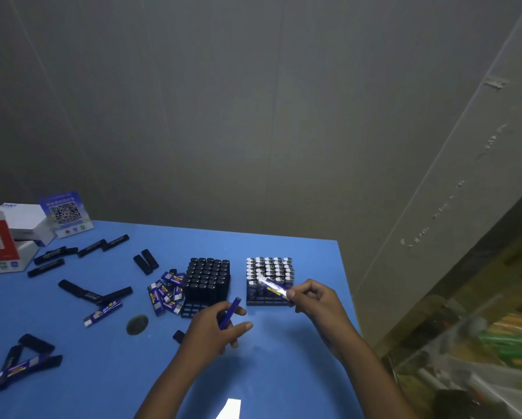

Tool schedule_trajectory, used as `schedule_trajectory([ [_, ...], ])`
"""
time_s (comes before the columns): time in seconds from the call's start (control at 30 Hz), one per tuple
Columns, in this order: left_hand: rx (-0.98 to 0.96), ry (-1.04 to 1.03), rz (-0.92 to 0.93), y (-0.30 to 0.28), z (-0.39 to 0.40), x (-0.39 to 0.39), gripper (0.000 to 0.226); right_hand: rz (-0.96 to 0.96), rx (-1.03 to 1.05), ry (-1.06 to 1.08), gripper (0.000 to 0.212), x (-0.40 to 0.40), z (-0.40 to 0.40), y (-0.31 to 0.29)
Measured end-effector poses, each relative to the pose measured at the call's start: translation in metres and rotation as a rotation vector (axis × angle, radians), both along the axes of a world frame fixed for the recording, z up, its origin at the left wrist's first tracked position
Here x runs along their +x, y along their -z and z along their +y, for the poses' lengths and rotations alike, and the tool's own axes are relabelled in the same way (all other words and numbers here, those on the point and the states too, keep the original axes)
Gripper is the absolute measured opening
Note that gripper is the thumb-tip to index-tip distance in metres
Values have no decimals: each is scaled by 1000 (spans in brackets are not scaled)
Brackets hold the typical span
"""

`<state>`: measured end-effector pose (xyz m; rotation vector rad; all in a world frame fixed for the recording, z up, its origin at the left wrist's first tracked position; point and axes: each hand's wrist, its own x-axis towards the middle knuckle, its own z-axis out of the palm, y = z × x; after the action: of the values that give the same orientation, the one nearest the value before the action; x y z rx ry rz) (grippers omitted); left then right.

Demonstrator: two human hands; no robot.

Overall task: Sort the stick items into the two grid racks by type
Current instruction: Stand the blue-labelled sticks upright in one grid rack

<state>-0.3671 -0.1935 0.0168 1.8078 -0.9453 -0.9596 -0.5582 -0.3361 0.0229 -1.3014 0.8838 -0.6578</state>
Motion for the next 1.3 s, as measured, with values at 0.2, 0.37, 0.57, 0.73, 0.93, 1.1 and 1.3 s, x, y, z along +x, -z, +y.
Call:
schedule_trajectory([
  [0.2,-15,-12,18,1,4,-2,21,39,-42,-80,47,4,7,4],
  [0.37,-8,-24,10,1,7,-2,19,119,-198,-183,74,9,7,9],
  [0.57,7,-36,13,4,14,0,20,180,-327,-186,60,20,8,10],
  [0.73,6,-40,7,4,17,3,18,242,-394,-131,36,26,9,10],
  [0.93,1,-29,-3,1,17,6,18,383,-539,-171,37,26,5,11],
  [1.1,2,-26,-14,1,16,11,18,393,-571,-121,21,30,1,13],
  [1.3,9,-36,-28,4,16,17,19,427,-607,-86,17,37,-7,14],
])
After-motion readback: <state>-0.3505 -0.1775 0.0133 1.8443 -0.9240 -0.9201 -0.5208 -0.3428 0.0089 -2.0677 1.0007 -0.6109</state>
